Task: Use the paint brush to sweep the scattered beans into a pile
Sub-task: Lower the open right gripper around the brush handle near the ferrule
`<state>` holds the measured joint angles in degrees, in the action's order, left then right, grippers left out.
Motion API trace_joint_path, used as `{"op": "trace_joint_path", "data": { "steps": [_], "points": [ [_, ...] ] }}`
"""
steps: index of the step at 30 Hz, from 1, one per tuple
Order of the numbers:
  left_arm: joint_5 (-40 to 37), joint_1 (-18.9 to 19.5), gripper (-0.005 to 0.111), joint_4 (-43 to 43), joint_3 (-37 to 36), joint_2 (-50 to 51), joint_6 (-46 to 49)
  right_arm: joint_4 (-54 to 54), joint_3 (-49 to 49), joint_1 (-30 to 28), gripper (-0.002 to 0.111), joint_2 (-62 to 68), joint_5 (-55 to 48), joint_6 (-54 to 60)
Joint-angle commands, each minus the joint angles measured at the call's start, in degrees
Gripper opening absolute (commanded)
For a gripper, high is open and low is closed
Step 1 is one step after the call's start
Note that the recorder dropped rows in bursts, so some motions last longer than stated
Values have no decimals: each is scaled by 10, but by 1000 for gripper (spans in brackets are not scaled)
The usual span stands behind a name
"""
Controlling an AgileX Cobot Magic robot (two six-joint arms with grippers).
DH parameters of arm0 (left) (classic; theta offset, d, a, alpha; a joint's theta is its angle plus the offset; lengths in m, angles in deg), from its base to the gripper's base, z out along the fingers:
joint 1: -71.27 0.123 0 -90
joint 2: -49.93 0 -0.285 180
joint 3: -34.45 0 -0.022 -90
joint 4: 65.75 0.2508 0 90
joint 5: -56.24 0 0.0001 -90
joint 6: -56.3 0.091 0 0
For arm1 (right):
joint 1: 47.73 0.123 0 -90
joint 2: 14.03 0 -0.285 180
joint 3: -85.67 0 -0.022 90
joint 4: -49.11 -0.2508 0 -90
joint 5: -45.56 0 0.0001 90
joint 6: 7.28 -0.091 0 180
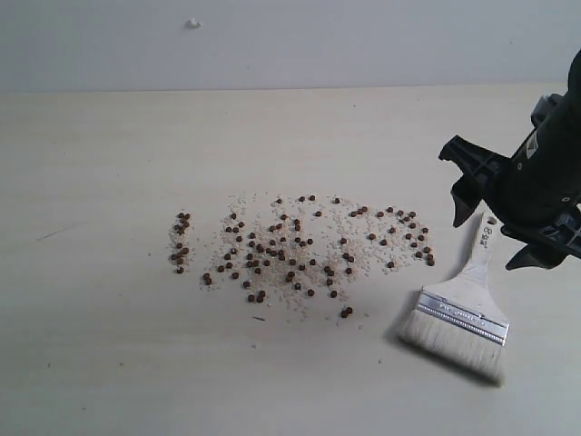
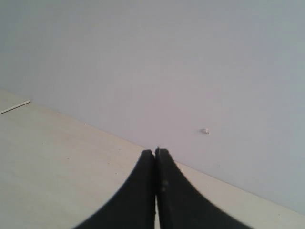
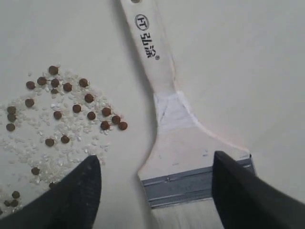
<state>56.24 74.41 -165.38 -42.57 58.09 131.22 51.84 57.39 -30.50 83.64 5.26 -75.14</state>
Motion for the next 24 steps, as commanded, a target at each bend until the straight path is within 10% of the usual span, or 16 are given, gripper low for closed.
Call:
{"op": "trace_joint_path", "data": {
  "steps": [1,24],
  "points": [
    [0,-2,0,-3,-2,-4,2,-3,0,1,62,1,1,-8],
    [0,-2,0,-3,-2,-4,2,-2,0,1,62,1,20,-8]
  ]
}}
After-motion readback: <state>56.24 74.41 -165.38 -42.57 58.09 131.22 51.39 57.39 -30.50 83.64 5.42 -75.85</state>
